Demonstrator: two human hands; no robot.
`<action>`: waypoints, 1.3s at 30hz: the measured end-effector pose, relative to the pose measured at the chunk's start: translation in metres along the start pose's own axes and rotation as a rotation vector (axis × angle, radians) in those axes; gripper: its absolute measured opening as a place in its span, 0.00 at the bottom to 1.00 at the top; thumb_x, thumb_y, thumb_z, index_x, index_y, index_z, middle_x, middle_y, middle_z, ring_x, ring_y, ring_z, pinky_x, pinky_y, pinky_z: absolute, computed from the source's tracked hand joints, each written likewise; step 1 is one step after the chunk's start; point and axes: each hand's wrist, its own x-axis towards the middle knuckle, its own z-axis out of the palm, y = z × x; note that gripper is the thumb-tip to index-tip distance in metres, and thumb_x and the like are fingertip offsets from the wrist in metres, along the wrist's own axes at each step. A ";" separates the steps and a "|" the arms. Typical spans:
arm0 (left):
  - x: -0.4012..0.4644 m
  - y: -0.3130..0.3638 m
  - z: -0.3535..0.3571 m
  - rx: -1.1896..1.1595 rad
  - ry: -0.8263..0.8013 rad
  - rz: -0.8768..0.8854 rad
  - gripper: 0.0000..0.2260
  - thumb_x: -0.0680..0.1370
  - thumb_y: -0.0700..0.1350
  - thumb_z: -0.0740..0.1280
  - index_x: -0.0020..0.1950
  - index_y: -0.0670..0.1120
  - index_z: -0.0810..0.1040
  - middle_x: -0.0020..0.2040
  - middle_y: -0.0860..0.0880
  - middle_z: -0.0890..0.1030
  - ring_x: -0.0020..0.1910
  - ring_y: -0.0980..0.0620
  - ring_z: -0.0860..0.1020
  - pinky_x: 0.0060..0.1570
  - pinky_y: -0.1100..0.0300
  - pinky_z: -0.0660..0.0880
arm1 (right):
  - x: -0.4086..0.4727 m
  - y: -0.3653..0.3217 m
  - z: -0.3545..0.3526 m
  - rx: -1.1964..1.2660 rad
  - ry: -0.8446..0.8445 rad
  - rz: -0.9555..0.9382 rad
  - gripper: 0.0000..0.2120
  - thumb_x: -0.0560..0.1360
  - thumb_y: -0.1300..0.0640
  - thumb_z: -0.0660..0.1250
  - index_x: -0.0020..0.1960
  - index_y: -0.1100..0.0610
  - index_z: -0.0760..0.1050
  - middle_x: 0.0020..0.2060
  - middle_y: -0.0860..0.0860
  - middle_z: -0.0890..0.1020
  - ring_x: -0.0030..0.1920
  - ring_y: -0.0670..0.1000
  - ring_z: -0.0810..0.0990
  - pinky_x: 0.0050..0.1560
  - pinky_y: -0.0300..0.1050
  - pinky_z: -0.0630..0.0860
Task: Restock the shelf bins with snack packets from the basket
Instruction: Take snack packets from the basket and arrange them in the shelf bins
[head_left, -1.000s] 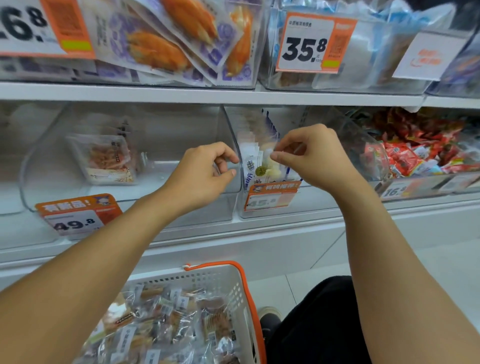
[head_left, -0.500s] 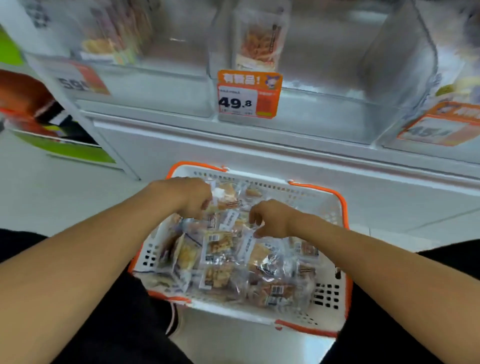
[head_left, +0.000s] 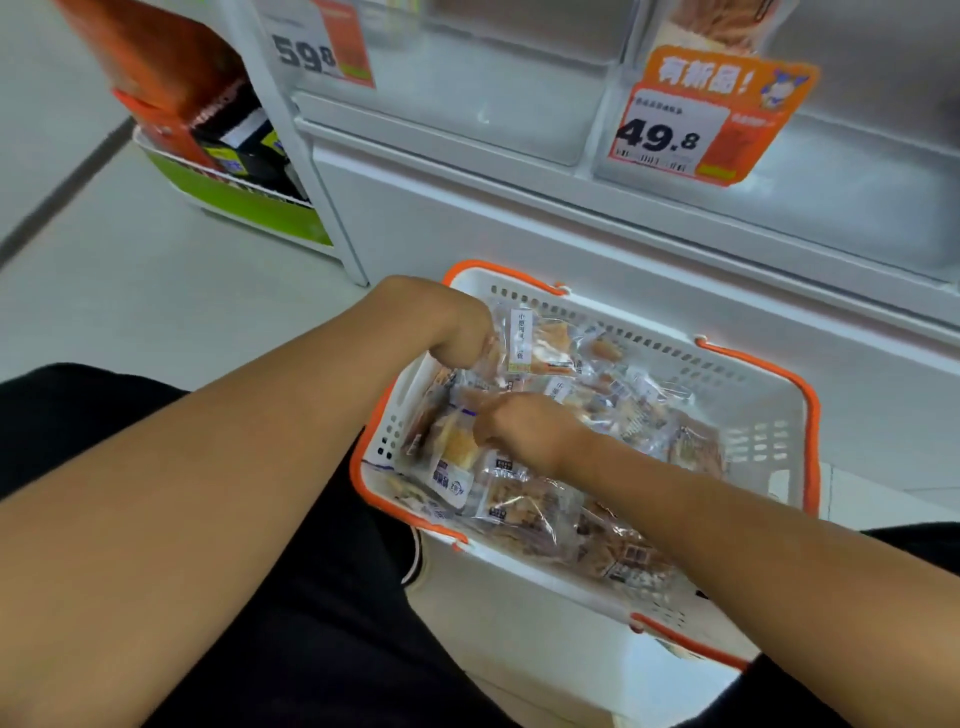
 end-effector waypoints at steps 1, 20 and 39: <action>-0.003 -0.001 -0.003 -0.004 -0.009 -0.005 0.16 0.82 0.39 0.58 0.69 0.46 0.74 0.63 0.48 0.75 0.51 0.49 0.72 0.46 0.59 0.69 | -0.003 0.006 -0.005 0.023 0.017 0.008 0.08 0.69 0.71 0.69 0.37 0.60 0.76 0.42 0.56 0.80 0.37 0.58 0.79 0.37 0.55 0.79; -0.052 0.160 -0.153 -0.988 0.908 0.834 0.07 0.78 0.40 0.70 0.52 0.49 0.84 0.44 0.59 0.85 0.39 0.58 0.82 0.35 0.59 0.81 | -0.252 0.076 -0.308 1.275 0.789 0.631 0.31 0.76 0.32 0.53 0.40 0.52 0.84 0.40 0.54 0.83 0.28 0.55 0.78 0.24 0.40 0.71; 0.017 0.303 -0.240 -0.342 1.134 0.801 0.08 0.71 0.56 0.75 0.47 0.57 0.81 0.50 0.56 0.80 0.53 0.50 0.77 0.57 0.53 0.72 | -0.405 0.146 -0.308 0.983 1.545 0.360 0.13 0.72 0.73 0.68 0.43 0.55 0.77 0.32 0.47 0.80 0.36 0.46 0.80 0.45 0.42 0.77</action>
